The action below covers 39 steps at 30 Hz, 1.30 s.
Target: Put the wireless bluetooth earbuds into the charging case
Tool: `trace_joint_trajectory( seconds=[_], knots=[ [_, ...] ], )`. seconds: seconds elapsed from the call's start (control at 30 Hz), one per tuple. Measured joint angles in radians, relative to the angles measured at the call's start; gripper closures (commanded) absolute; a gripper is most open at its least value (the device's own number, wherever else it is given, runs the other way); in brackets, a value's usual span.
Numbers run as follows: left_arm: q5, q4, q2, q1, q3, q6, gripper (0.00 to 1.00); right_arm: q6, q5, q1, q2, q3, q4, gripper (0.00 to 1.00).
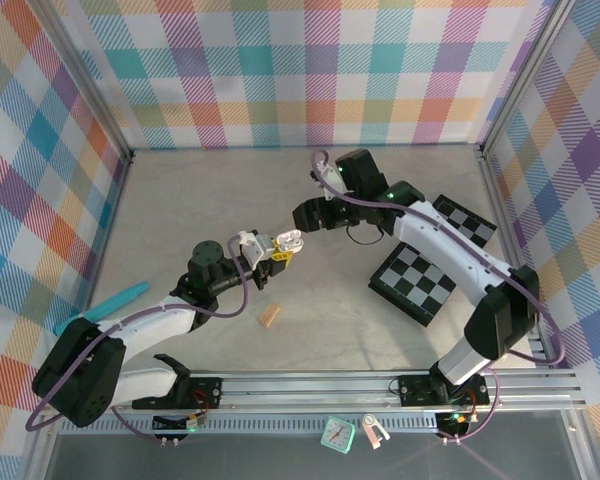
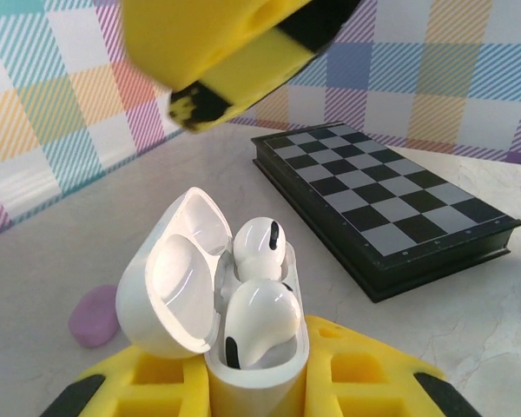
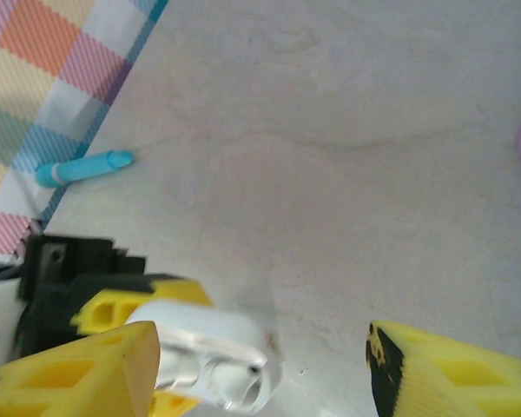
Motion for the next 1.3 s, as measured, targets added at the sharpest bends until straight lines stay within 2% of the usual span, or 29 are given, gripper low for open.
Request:
trace_joint_trajectory(
  seconds=[0.37,0.7,1.1,1.23,1.3],
  knots=[
    [-0.003,-0.169,-0.024,0.000,0.042,0.136,1.00,-0.002,0.063,0.016,0.167,0.140,-0.140,0.31],
    [-0.011,-0.180,-0.021,0.000,0.042,0.120,1.00,-0.053,0.077,0.036,0.182,0.143,-0.192,0.28],
    [-0.016,-0.126,-0.009,0.000,0.042,0.071,1.00,-0.174,0.077,0.052,0.014,0.023,-0.183,0.25],
    [0.051,-0.154,-0.009,0.000,0.046,0.075,1.00,-0.349,0.056,0.052,-0.123,-0.105,-0.108,0.19],
    [0.089,-0.163,-0.010,0.000,0.050,0.078,1.00,-0.461,0.027,0.052,-0.195,-0.167,-0.073,0.18]
  ],
)
